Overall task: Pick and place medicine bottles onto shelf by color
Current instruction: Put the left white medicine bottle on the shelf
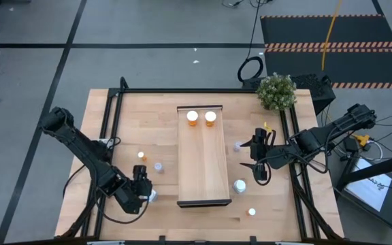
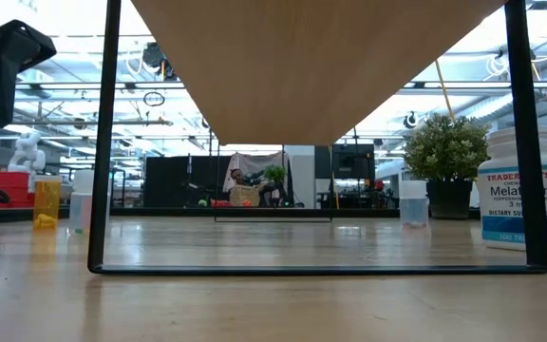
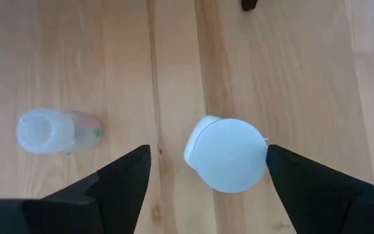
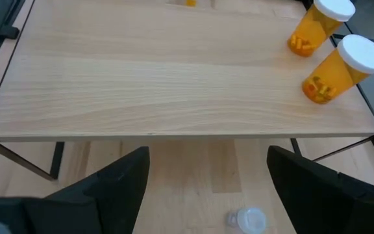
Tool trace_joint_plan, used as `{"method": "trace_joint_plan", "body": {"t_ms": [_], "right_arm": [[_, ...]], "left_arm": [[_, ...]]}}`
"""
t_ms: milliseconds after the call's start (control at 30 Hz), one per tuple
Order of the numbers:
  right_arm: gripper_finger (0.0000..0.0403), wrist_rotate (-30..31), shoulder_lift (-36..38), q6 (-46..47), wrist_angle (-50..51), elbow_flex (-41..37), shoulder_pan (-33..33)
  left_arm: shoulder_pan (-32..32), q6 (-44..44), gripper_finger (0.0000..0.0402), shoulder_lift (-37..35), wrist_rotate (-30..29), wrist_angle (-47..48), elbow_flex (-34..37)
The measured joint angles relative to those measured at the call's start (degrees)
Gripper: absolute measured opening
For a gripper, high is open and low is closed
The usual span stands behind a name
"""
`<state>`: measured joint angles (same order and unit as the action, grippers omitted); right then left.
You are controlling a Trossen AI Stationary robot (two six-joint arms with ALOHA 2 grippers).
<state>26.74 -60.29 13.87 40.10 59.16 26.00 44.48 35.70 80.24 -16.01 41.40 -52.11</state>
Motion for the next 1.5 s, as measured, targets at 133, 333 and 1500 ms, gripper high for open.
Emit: {"method": "trace_joint_plan", "body": {"t_ms": [133,333,1500], "right_arm": [[0.0309,0.0,0.0,0.0,0.0,0.0,-0.02],[0.0309,0.0,0.0,0.44,-0.02,0.0,-0.02],[0.0309,0.0,-0.02,4.69,-2.14,-0.02,0.02]], "left_arm": [[0.71,-0.83,0.031,0.08,0.22,-1.26,1.4],[1.81,-1.16,0.031,0.05,-0.05,-4.18,2.16],[2.78,-6.16,0.031,10.53,-2.61,-8.64,2.14]]}}
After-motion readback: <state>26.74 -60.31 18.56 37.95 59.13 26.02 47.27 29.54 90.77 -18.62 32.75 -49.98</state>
